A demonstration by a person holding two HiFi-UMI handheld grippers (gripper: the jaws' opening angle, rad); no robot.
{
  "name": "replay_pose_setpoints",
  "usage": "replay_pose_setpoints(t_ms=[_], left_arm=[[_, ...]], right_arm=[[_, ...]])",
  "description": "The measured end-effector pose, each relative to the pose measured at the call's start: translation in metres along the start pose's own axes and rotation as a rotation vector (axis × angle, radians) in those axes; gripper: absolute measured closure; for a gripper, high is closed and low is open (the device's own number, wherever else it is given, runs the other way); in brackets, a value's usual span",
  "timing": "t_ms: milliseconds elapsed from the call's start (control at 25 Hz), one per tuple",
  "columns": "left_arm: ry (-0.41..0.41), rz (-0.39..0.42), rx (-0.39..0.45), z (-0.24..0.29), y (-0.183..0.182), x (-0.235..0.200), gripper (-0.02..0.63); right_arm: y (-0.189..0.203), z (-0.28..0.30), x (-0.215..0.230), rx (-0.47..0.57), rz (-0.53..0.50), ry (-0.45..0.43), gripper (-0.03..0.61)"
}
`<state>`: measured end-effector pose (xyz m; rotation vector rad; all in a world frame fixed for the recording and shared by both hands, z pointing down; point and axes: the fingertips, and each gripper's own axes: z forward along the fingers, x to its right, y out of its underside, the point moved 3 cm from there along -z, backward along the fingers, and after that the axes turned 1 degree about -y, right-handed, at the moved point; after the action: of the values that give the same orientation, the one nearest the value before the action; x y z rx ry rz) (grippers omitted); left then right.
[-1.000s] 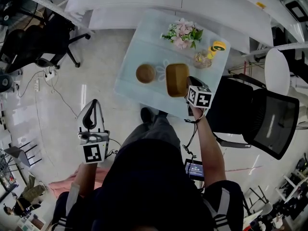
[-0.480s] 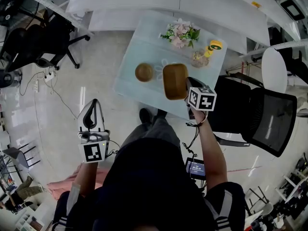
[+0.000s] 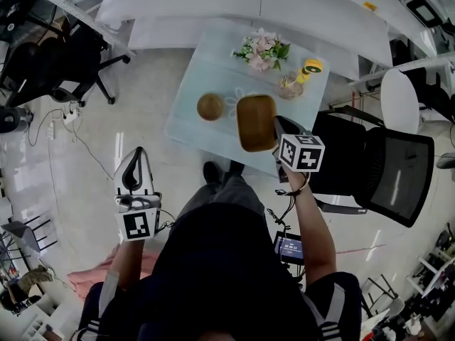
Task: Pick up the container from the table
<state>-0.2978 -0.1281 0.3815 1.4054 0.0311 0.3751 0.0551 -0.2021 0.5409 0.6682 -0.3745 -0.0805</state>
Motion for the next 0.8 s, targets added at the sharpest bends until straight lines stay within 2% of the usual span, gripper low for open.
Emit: replay_pose_setpoints(t_ms=[800], left_arm=[[0.008,-0.014,0.045,-0.013,-0.012,0.002,0.611]], right_arm=[[-0.036,-0.089,-0.048,0.264,-0.036,-0.041,0.566]])
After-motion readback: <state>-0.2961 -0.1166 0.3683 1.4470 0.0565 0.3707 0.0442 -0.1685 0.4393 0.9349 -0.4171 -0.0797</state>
